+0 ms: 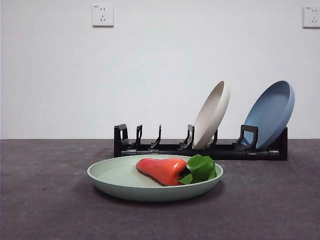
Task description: Take the green plate from the plate rack,put the plate on the table,take the carrot from the table,put the carrot in the plate
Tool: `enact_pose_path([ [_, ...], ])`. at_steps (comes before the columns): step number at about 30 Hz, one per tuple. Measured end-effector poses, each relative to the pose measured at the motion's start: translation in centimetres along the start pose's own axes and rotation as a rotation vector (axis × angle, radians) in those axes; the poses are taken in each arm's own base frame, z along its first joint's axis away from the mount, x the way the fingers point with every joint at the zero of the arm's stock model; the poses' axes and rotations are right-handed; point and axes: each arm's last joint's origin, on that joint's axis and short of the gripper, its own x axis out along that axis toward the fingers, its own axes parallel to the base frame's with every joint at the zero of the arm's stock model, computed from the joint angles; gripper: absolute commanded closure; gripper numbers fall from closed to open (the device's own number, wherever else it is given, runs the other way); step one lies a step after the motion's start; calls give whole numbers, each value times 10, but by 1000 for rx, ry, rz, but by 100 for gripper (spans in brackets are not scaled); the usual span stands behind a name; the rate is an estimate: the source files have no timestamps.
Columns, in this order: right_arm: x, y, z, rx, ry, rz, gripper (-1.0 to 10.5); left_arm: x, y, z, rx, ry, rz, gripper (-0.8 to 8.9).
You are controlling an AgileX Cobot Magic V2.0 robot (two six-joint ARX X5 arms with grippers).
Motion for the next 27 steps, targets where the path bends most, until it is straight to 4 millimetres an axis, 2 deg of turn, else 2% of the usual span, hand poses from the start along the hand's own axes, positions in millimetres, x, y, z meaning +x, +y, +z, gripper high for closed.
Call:
enact_pose_path([
  [2, -3, -2, 4, -25, -71, -21, 946, 0, 0, 0, 0, 0, 0, 817],
  [6, -13, -7, 19, -84, -355, -61, 946, 0, 0, 0, 0, 0, 0, 817],
  [9, -11, -15, 19, -110, -507, -153, 946, 0, 0, 0, 0, 0, 0, 817],
  [11, -3, -24, 15, -110, -574, -219, 946, 0, 0, 0, 0, 0, 0, 817],
  [14, 20, -41, 2, -99, -641, -298, 946, 0, 0, 0, 0, 0, 0, 817],
  [19, 61, -63, -28, -101, -722, -365, 946, 0, 0, 0, 0, 0, 0, 817],
  [27, 86, -73, -56, -113, -780, -400, 946, 0, 0, 0, 0, 0, 0, 817],
])
